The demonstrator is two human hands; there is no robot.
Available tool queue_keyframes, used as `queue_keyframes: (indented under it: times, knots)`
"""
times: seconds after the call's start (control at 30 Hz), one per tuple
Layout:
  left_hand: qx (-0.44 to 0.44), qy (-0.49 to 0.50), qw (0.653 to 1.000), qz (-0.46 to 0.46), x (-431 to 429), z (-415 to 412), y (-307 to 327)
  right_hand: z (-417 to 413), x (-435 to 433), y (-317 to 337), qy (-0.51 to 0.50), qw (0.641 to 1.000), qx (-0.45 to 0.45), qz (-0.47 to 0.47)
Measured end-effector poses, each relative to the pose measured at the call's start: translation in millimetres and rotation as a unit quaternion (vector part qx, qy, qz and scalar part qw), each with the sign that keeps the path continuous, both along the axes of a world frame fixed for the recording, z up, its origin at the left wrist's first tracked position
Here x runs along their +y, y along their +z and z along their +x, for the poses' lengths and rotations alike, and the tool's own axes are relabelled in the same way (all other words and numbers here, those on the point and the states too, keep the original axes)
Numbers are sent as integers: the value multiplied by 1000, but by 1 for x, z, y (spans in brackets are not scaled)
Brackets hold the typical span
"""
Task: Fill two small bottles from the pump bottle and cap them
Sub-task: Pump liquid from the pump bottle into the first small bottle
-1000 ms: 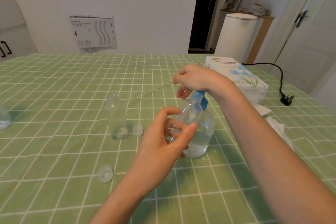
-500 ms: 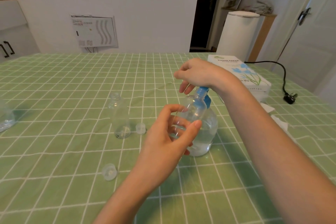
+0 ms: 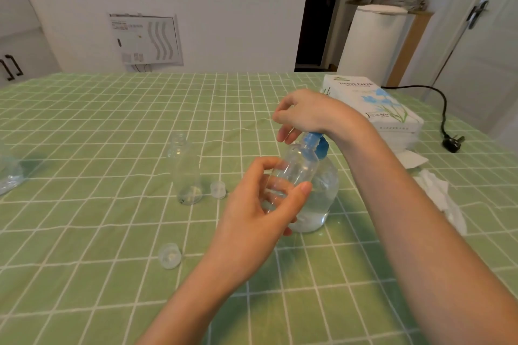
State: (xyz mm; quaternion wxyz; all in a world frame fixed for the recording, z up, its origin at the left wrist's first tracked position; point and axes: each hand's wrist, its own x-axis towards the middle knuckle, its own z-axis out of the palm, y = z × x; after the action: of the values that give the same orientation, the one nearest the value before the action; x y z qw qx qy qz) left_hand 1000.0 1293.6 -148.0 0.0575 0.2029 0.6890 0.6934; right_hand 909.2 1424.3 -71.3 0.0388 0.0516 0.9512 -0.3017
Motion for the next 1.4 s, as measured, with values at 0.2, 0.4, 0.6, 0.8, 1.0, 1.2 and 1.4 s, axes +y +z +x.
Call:
queue_keyframes:
  times: [0.2,0.4,0.6,0.8,1.0,1.2,1.4]
  knots:
    - [1,-1,1000,12,3,0,2,2,2,10,-8,999,34,22]
    - [2,-1,1000,18,2,-1,5,2,-1,12,10,999,25,37]
    - [5,3,1000,-1,1,0,1,1,0,4,3,999,5,34]
    - [4,8,1000,-6,0,-1,1,0,0,3,6,999,16,35]
    - [4,1,1000,12,2,-1,3,2,-1,14,6,997,56,48]
    - [7,4,1000,10,2,-2,0,0,0,10,18,999,35,35]
    - [11,14,1000,-5,1,-2,-3,-2,1,2,17,999,-3,34]
